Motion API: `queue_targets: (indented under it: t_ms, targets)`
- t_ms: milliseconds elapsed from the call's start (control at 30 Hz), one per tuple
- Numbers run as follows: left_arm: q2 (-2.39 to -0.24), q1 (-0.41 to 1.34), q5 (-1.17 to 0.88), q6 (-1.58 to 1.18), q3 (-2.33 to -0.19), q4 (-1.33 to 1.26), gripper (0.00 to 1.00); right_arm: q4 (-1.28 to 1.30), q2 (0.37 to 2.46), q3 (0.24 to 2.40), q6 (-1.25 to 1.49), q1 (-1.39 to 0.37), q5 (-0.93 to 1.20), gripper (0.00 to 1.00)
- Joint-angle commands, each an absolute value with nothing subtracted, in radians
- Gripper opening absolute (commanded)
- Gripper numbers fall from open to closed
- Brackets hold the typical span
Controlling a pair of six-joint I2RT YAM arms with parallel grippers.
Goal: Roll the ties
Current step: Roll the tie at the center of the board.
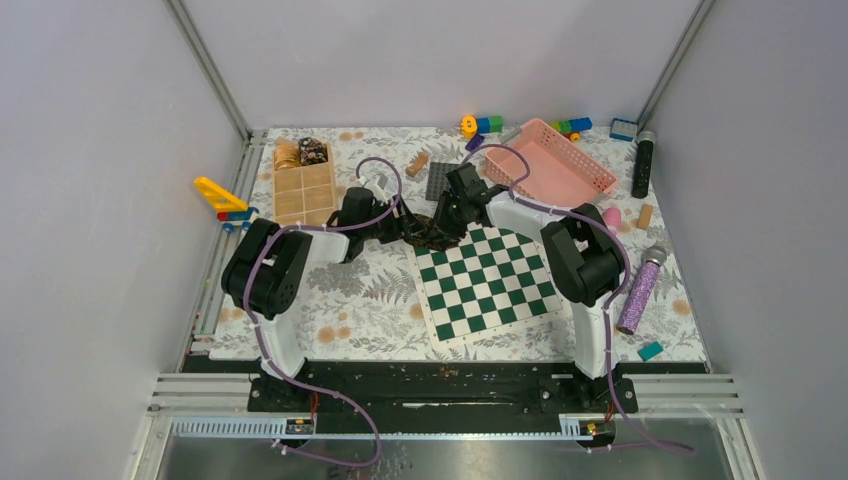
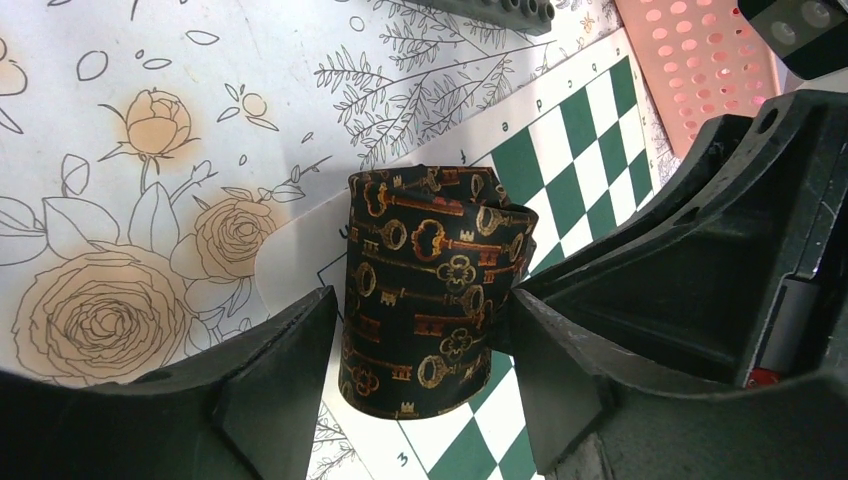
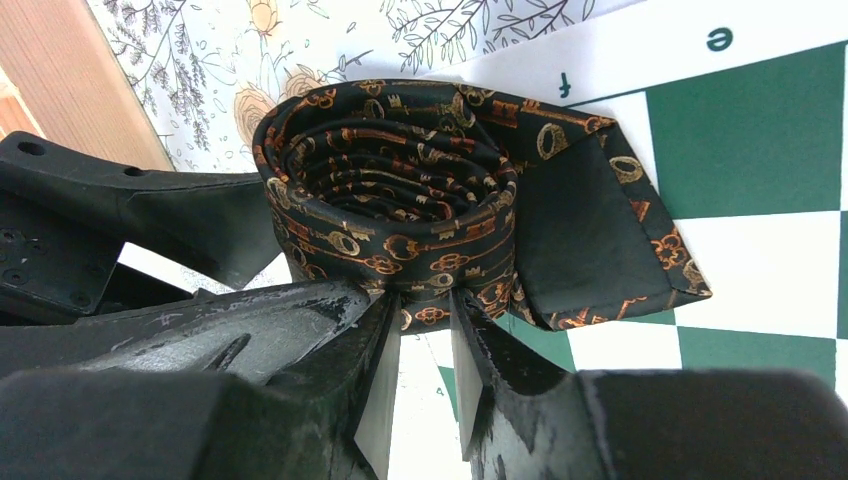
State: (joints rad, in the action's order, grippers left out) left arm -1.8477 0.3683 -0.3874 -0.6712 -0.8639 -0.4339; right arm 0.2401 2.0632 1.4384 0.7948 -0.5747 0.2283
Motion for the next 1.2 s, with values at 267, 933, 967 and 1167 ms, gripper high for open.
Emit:
queue_targets:
  t_ms: [267,933,967,1167]
  targets:
    - [-1.892,0.372,-0.439,-0.664,-0.89,-0.553,0.54,0.248,2.045,1.411,0.806,-0.562,0.215,0.32]
    - [-1.897,0.374,-0.416,-0.666,-0.892,-0.537,0.47,0.227,1.719,1.259,0.733,-0.462,0.161,0.47]
    - [-1.896,0.375,-0.411,-0.665,-0.896,-0.527,0.47,0.231,1.726,1.257,0.732,-0.458,0.168,0.46]
    - [-1.875,0.392,-0.379,-0.648,-0.912,-0.462,0.44,0.194,1.731,1.198,0.743,-0.454,0.182,0.44]
